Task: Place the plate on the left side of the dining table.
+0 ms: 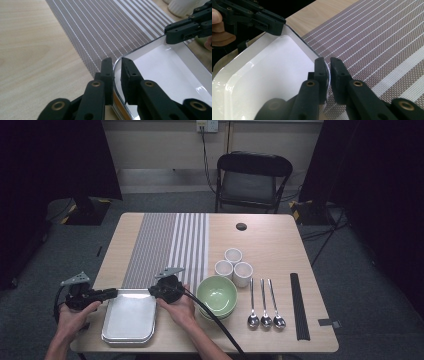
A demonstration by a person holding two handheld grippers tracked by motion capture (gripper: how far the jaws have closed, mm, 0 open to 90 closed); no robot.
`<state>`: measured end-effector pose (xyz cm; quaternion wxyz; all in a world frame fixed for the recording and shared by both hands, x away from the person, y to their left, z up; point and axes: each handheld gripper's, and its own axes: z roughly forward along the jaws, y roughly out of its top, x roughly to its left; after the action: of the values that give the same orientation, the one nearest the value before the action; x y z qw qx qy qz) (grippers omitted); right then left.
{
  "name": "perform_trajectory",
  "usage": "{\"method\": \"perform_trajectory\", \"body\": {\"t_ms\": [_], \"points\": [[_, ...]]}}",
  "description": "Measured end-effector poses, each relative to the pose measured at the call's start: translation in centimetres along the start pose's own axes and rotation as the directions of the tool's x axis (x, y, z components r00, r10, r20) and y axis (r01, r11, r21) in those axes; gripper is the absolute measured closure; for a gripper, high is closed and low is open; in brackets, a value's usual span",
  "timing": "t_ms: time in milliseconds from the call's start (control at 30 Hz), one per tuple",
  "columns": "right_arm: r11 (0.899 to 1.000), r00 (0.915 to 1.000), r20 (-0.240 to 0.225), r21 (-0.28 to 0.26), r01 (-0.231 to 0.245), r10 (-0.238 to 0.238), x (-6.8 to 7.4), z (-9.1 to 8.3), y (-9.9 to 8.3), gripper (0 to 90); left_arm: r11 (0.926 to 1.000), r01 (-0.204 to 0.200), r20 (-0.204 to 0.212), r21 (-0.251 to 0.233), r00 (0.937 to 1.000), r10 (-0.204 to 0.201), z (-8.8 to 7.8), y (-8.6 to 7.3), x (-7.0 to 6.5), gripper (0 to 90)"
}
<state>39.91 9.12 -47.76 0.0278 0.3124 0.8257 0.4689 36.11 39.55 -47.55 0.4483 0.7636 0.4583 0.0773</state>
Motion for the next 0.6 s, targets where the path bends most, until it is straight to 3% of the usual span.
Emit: {"method": "perform_trajectory", "body": {"t_ms": [167, 367, 600], "points": [[1.0, 1.0, -0.002, 0.006, -0.006, 0.006, 0.1, 0.1, -0.1, 84.2, 1.0, -0.005, 0.001, -0.004, 1.0, 0.005, -0.1, 0.2, 0.0, 84.8], [0.999, 1.0, 0.005, -0.034, -0.005, 0.005, 0.0, -0.6, 0.5, 86.4, 0.9987, -0.009, -0.003, -0.049, 1.0, 0.009, -0.6, 1.1, 0.1, 86.0], [0.999, 0.9994, 0.024, -0.035, -0.025, 0.026, -0.6, -0.3, 0.5, 86.6, 0.9992, -0.007, -0.012, -0.04, 0.9999, 0.006, 0.1, 1.4, 0.4, 86.1]]}}
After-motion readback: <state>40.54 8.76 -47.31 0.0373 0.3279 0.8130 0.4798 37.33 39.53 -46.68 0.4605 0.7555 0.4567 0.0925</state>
